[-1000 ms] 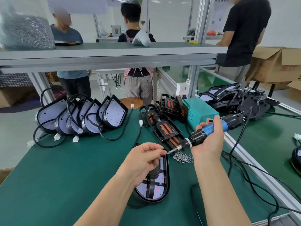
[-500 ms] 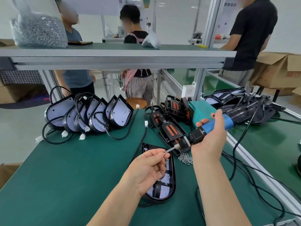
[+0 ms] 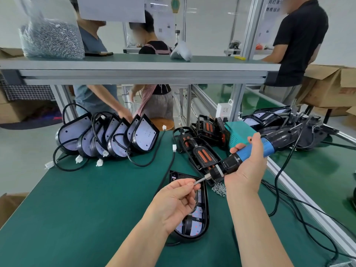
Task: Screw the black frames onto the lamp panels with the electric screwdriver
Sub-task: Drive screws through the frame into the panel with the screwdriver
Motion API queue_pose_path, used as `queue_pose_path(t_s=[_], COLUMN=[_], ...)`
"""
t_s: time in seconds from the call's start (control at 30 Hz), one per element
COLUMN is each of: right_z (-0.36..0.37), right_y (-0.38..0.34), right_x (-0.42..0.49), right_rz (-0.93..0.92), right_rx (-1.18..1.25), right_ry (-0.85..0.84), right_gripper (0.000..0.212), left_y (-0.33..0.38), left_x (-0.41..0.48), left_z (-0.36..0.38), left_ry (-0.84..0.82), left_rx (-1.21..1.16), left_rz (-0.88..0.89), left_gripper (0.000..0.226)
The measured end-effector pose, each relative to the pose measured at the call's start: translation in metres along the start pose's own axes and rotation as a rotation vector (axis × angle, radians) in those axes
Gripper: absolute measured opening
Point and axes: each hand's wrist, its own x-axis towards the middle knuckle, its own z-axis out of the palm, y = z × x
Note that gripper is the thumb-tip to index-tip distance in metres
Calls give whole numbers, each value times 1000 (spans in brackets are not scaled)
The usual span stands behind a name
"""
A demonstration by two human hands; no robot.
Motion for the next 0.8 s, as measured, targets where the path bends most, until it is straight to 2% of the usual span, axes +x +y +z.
queue_pose_path(t_s=[0.43, 0.8], right_z=[0, 2], right_y=[-5, -4], right_x=[1, -4], right_rz=[-76, -60], right_rx=[3, 12], right_ry=[9, 2], right_gripper=[29, 21], left_y=[-9, -9], left_x=[-1, -2], left_z=[5, 5], left_ry=[97, 119], left_rx=[-107, -73], left_rz=[-3, 12], left_gripper=[12, 12])
